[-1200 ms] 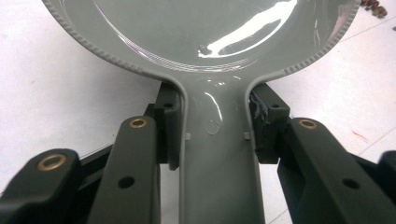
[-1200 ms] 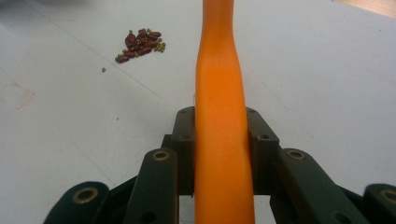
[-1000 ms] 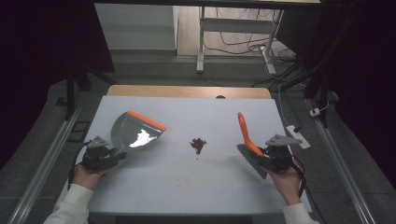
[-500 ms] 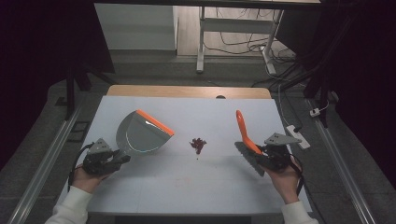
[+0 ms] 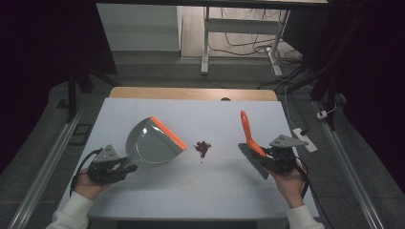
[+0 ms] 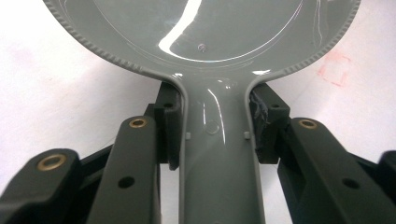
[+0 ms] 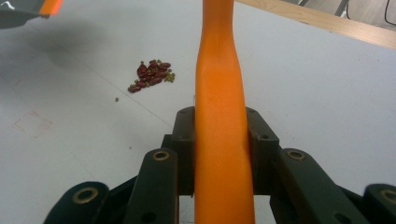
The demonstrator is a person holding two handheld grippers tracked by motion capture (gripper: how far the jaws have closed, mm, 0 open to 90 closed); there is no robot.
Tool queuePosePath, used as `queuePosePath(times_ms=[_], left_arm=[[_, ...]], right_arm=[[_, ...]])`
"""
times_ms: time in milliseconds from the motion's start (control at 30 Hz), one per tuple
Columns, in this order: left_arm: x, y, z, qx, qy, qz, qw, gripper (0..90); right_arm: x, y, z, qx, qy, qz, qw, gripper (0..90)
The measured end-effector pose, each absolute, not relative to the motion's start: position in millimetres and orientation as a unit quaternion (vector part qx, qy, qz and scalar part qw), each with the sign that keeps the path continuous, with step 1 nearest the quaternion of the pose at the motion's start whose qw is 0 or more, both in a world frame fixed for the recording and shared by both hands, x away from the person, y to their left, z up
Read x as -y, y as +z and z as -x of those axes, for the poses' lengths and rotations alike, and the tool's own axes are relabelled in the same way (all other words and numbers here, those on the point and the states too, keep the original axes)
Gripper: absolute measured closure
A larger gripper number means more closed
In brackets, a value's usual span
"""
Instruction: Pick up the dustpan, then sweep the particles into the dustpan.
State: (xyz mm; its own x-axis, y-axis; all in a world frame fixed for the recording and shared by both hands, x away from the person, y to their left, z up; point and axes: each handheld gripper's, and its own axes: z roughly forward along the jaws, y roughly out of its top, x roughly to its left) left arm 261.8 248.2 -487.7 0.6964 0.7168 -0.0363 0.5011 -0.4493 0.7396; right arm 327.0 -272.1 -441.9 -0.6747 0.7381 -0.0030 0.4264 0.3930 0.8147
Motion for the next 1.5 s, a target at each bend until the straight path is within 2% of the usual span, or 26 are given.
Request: queuePosePath(times_ms=[800, 1500], left_arm=[[-220, -492, -257, -0.290, 0.101, -0.888, 0.344, 62.1], [-219, -496, -259, -0.295, 0.088, -0.897, 0.317, 62.1]], right_arm=[[268, -444, -329, -0.811, 0.425, -0.355, 0.190, 69.9], [260, -439, -338, -0.803, 0.440, -0.352, 0.196, 69.9]])
